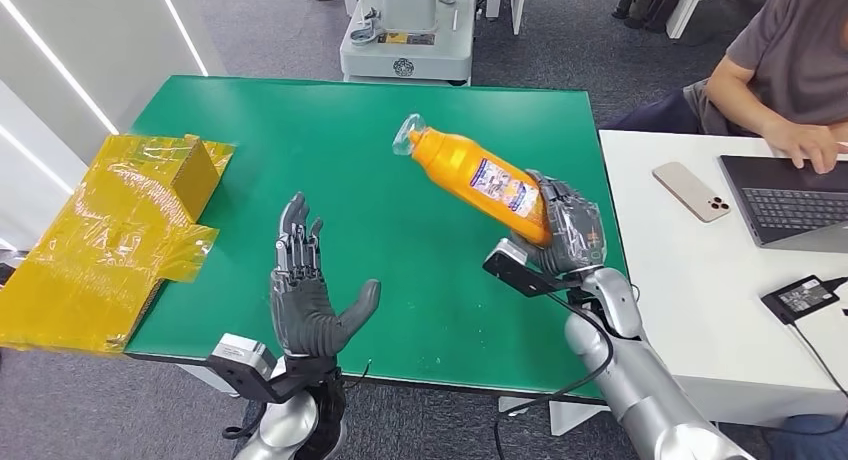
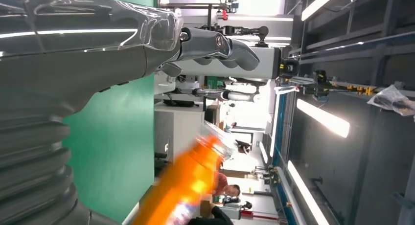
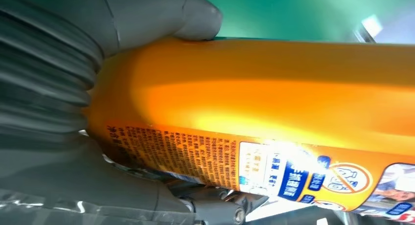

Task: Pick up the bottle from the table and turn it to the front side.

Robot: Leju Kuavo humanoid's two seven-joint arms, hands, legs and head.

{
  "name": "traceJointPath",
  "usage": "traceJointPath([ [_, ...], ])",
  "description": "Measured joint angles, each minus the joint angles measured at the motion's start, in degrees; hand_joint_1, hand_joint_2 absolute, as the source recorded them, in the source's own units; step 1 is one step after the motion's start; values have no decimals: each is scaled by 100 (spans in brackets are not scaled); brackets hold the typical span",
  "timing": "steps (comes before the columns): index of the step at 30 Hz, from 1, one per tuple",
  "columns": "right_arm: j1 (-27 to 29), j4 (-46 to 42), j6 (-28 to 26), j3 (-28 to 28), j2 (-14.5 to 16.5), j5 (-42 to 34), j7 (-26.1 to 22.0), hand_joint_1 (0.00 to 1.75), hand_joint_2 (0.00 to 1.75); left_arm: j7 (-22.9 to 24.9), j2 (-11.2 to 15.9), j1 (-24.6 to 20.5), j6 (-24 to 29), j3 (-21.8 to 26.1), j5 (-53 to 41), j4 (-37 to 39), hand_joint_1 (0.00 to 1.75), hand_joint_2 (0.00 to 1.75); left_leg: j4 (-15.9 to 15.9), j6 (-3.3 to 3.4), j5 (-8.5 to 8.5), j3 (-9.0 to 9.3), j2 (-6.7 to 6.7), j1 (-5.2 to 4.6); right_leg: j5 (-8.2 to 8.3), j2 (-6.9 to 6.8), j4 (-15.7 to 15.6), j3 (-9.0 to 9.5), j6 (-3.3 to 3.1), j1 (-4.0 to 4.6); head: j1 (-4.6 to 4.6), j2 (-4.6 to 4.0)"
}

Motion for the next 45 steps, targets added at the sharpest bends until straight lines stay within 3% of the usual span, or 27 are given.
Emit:
traceJointPath([
  [4, 430, -497, -648, -417, 146, -189, -549, 175, 175, 1, -15, -13, -72, -1, 256, 0, 0, 175, -1, 1, -1, 0, 2, 0, -1, 2, 0, -1, 1, 0, -1, 0],
  [9, 950, -1084, -671, -1032, 431, -2, -1244, 175, 175, 131, -27, -133, -328, -34, 540, 0, 0, 175, -2, 1, -1, 0, 0, 0, -2, 1, 0, -3, 0, 0, 0, 0],
  [14, 1437, -1753, -673, -1622, 829, 99, -1880, 175, 175, 595, -28, -506, -940, -169, 970, 54, 0, 175, -3, 0, 0, 0, 2, 0, -2, 2, 2, -3, 0, 0, -1, 0],
  [22, 1615, -2146, -662, -1679, 1017, -53, -1918, 175, 175, 854, -31, -884, -1351, -326, 1202, 324, 0, 175, -2, 0, 0, 1, 6, -1, -1, 5, 1, -3, 0, -1, -1, 0],
  [28, 1482, -2011, -522, -1284, 1024, -258, -1761, 175, 175, 1141, -103, -1134, -1870, -466, 1390, 678, 0, 175, -2, 0, 0, 1, 9, 0, 0, 8, 1, -4, -1, 0, 0, 0],
  [37, 1279, -1685, 102, -695, 1002, -243, -1422, 175, 175, 1148, -204, -1425, -1942, -550, 1259, 929, 0, 175, -2, -1, 0, 0, 7, 0, 0, 6, 2, -5, -1, 0, 0, 0],
  [45, 1143, -1482, 556, -499, 964, -136, -1241, 175, 175, 1146, -214, -1517, -1919, -550, 1225, 1064, 0, 175, -2, -1, 0, 0, 7, -1, 0, 6, 1, -5, -1, 0, 0, 0],
])
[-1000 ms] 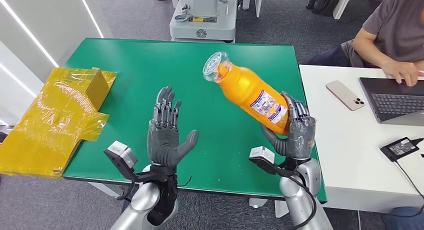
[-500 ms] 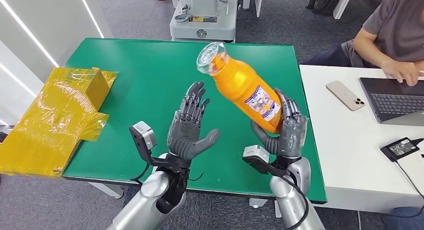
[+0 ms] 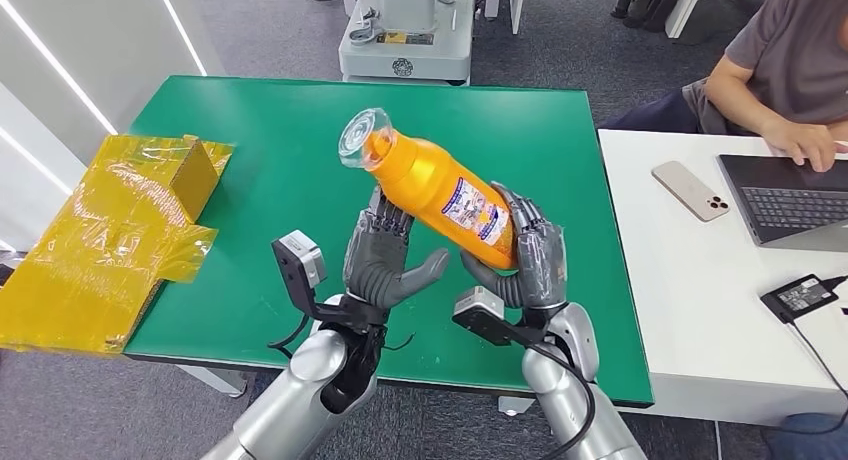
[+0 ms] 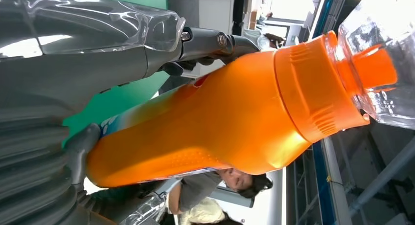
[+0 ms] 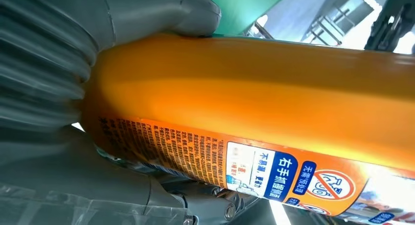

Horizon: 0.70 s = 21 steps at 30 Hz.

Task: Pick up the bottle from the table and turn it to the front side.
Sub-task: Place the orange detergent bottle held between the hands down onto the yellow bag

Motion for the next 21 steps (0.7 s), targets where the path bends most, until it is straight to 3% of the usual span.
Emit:
traceJointPath([
  [21, -105, 301, 958, 213, -21, 186, 21, 175, 175, -118, 67, 77, 646, 4, -347, 178, 0, 175, -1, 0, 0, -2, -1, 0, 0, -1, 0, 0, 0, 0, 0, 0],
])
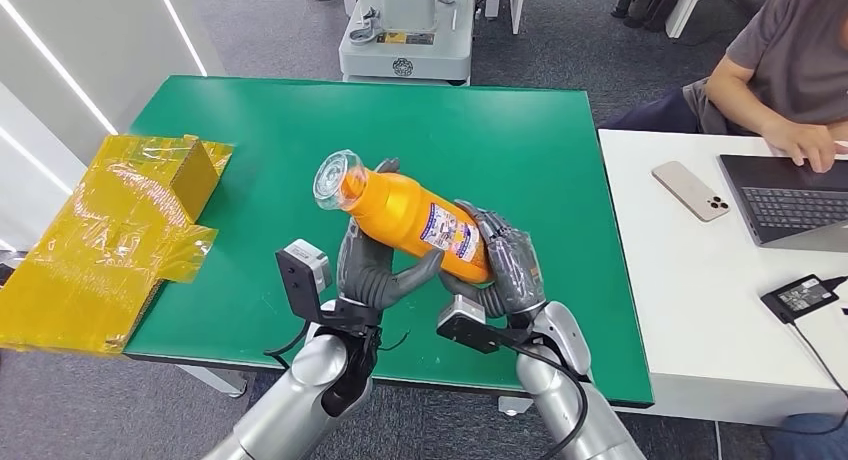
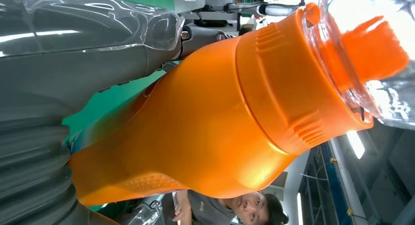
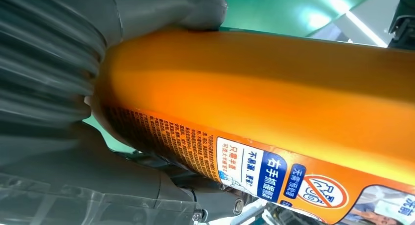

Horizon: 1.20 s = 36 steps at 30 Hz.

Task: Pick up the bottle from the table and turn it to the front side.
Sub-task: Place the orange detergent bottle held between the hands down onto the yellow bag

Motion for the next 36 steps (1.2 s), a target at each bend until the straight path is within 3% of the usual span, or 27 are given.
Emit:
traceJointPath([
  [16, -108, 336, 812, 140, 0, 171, 201, 175, 175, 5, 62, 226, 94, 4, -40, -1, 0, 175, 0, 0, 0, 0, 1, 0, 0, 0, 0, -1, 0, 0, 0, 0],
  [31, -86, 398, 1105, 148, -11, 233, 204, 175, 175, 17, 73, 320, 247, 4, -158, -1, 0, 175, 0, 0, 0, 0, 1, 0, 0, 1, -1, -2, 0, 0, 0, 0],
  [33, -70, 397, 1118, 149, -13, 241, 203, 175, 175, 17, 73, 327, 299, 4, -176, -1, 61, 175, 0, 0, 0, 0, 1, 0, 0, 1, -1, -2, 0, 0, 0, 0],
  [35, -51, 397, 1131, 150, -15, 249, 202, 175, 175, 16, 73, 329, 345, 5, -176, -1, 148, 175, 0, 0, 0, 0, 1, 0, 0, 1, -1, -2, 0, 0, 0, 0],
  [36, -41, 397, 1136, 150, -16, 254, 201, 175, 175, 14, 72, 331, 364, 6, -175, -1, 161, 175, 0, 0, 0, 0, 1, 0, 0, 1, -1, -2, 0, 0, 0, 0],
])
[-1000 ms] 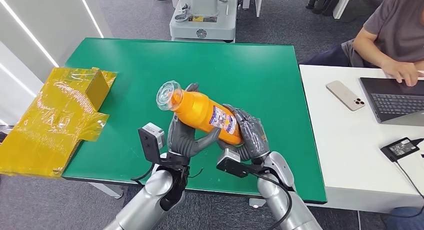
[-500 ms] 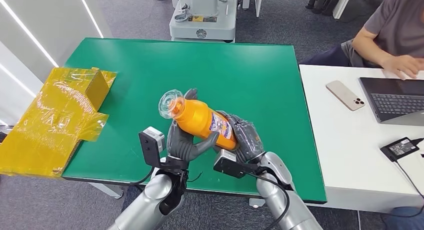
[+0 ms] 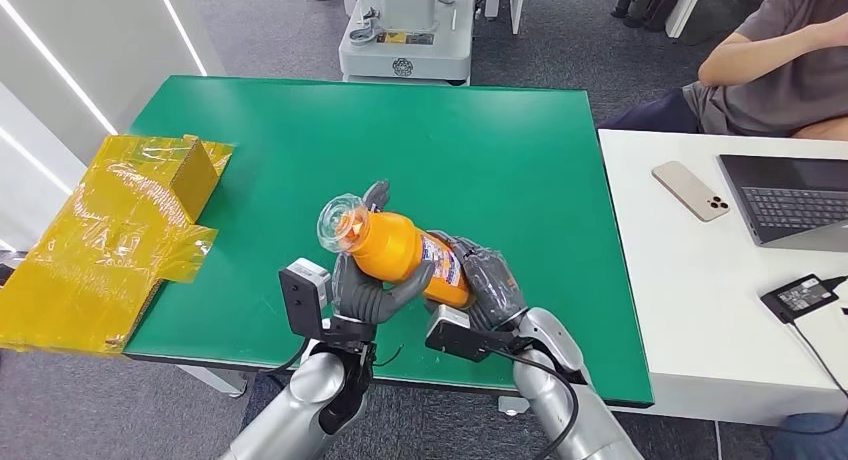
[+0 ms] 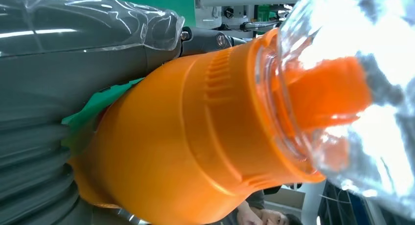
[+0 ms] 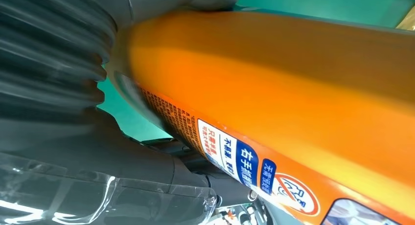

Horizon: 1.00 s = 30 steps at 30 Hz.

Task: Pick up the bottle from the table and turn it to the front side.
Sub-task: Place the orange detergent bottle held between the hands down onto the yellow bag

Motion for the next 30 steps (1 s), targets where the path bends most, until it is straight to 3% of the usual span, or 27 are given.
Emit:
traceJointPath([
  [1, 9, 0, 4, 0, -1, 3, -1, 175, 175, -3, -1, 3, 14, 1, 3, 0, 175, 175, 0, 0, 0, 0, 0, 0, 0, 0, 0, 0, 0, 0, 0, 0],
  [20, 29, 0, 16, 15, 1, 51, -57, 175, 175, -152, -46, 46, 90, 56, 193, 2, 175, 175, 0, 0, 0, 0, 1, 0, 0, 1, 0, -1, 0, 0, 0, 0],
  [21, 26, 0, 20, 19, 1, 58, -55, 141, 175, -173, -46, 48, 112, 56, 211, 2, 175, 175, 0, 0, 0, 0, 1, 0, 0, 1, 0, -1, 0, 0, 0, 0],
  [24, 15, 0, -17, 28, 9, 101, -23, 13, 175, -232, -46, 72, 165, 56, 248, 2, 175, 175, 0, 0, 0, 0, 1, 0, 0, 1, 0, -1, 0, 0, 0, 0],
  [26, 32, -7, -118, 32, 22, 117, 30, 0, 175, -247, -47, 100, 202, 56, 245, -6, 175, 175, 0, 0, 0, -1, 1, 0, 0, 0, 0, -1, 0, 0, 0, 0],
  [30, 162, -174, -388, 38, 40, 50, 151, 0, 175, -232, -48, 138, 233, 56, 200, -66, 175, 175, 0, 0, 0, -2, -1, 0, -1, -1, 0, -1, 0, 0, 0, 0],
])
